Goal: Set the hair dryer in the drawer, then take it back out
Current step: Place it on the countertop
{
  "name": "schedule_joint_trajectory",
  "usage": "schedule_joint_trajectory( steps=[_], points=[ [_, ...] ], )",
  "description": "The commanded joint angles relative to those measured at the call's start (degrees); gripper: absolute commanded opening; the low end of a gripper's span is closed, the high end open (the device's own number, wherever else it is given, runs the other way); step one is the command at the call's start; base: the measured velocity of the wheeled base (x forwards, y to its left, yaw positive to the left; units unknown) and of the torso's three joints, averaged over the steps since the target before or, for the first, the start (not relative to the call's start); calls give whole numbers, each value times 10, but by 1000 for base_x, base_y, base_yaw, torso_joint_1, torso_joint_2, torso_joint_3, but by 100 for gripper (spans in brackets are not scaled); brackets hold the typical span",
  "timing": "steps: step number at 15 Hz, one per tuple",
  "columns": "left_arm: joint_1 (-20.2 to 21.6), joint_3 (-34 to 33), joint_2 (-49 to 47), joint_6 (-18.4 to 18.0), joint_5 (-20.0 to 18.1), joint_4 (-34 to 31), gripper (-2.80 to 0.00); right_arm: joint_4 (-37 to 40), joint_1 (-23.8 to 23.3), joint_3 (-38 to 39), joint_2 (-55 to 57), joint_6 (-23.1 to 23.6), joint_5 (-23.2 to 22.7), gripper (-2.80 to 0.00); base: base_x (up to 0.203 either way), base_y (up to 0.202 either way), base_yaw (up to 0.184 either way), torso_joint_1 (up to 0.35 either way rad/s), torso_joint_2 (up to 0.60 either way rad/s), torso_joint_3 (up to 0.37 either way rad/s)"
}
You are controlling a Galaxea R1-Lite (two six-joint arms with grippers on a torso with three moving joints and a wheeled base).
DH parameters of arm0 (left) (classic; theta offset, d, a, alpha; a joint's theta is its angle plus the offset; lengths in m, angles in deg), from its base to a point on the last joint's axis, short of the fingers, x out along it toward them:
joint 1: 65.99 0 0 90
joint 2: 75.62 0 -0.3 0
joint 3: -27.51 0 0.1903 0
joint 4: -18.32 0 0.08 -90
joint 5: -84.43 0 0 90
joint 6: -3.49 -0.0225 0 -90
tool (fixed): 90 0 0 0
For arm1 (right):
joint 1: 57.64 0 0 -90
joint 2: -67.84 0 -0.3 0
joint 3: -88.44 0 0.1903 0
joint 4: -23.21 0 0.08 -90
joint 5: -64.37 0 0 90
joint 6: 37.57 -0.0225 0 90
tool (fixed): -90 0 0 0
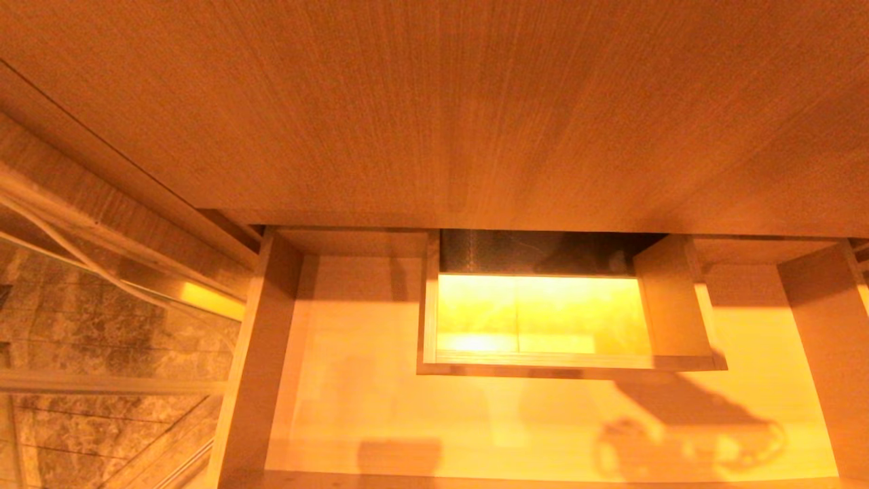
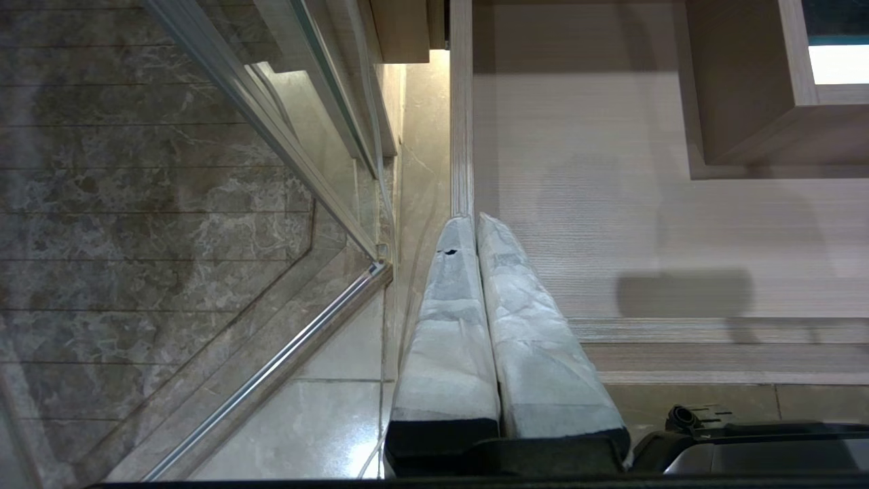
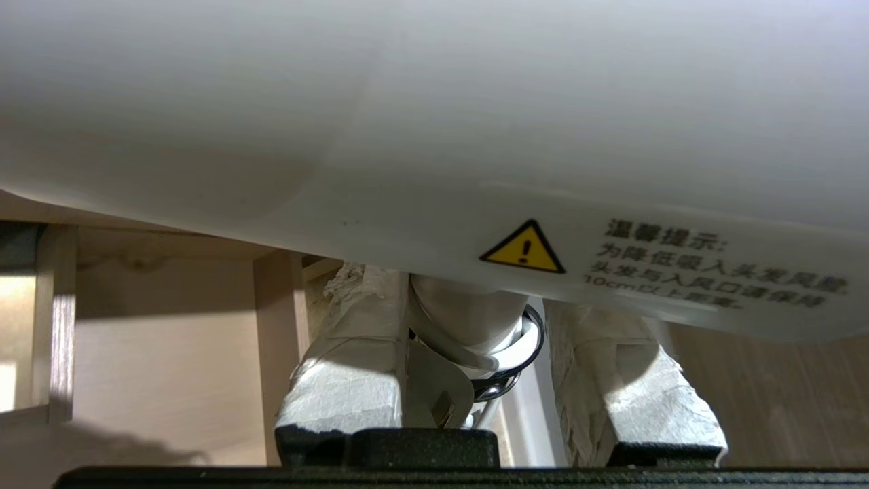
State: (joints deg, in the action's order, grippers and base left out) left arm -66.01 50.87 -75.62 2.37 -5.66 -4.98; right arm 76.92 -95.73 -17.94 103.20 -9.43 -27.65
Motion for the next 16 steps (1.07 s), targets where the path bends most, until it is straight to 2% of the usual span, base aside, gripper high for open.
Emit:
schedule_joint_trajectory(
  steps=[1,8,16],
  points=[
    [0,-1,0,0,0,0,-280,9,0,-11,0,-1,1,-280,0,0,0,0,0,0],
    [0,-1,0,0,0,0,-280,7,-1,-58,26,-3,1,-280,0,0,0,0,0,0],
    [0,-1,0,0,0,0,-280,0,0,-57,35,1,2,-280,0,0,0,0,0,0]
  ],
)
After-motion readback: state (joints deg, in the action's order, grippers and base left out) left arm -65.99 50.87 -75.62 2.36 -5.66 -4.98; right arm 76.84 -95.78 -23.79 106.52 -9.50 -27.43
